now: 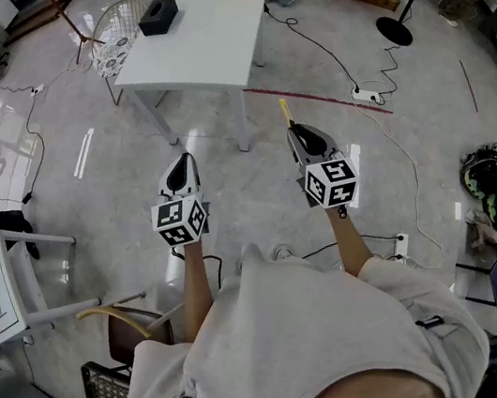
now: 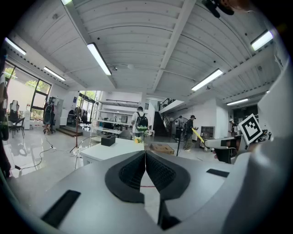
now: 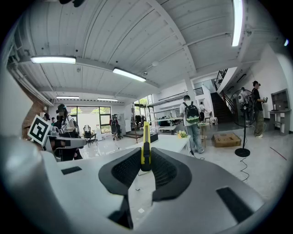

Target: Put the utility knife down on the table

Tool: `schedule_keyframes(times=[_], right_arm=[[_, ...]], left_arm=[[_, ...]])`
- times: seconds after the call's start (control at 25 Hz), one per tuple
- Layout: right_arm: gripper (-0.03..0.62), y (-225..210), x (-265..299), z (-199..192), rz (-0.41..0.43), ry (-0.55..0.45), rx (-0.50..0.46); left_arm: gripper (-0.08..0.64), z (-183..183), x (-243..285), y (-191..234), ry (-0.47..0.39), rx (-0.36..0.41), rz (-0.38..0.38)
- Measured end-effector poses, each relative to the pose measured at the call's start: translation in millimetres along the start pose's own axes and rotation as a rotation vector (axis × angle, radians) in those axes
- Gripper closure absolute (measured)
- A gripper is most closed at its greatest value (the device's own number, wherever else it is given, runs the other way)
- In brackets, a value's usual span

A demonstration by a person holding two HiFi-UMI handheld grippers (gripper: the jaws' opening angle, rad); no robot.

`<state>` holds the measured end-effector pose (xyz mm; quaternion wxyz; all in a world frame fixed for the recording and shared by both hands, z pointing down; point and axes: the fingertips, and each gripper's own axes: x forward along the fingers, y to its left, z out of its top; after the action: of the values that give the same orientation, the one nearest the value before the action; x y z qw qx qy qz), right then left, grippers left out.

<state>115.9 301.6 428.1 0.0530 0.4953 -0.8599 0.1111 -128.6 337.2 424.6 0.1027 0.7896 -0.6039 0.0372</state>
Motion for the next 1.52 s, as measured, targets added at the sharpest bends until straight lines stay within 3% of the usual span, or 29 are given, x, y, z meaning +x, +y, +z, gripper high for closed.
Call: schedule_keyframes(times=[1.12,1.52], right_arm=[[0.509,-43.5,-1.3,-15.4,0.076,0.042,0.006],[0.509,-52.2,25.3,-24.5,0.09,0.068,0.008]], left_arm=[[0.54,-16.6,20.4,-42.9,0.037,-0.012,0.054],[0.54,-28.8,49.5,-36.3,0.063,-0.031,0.051]])
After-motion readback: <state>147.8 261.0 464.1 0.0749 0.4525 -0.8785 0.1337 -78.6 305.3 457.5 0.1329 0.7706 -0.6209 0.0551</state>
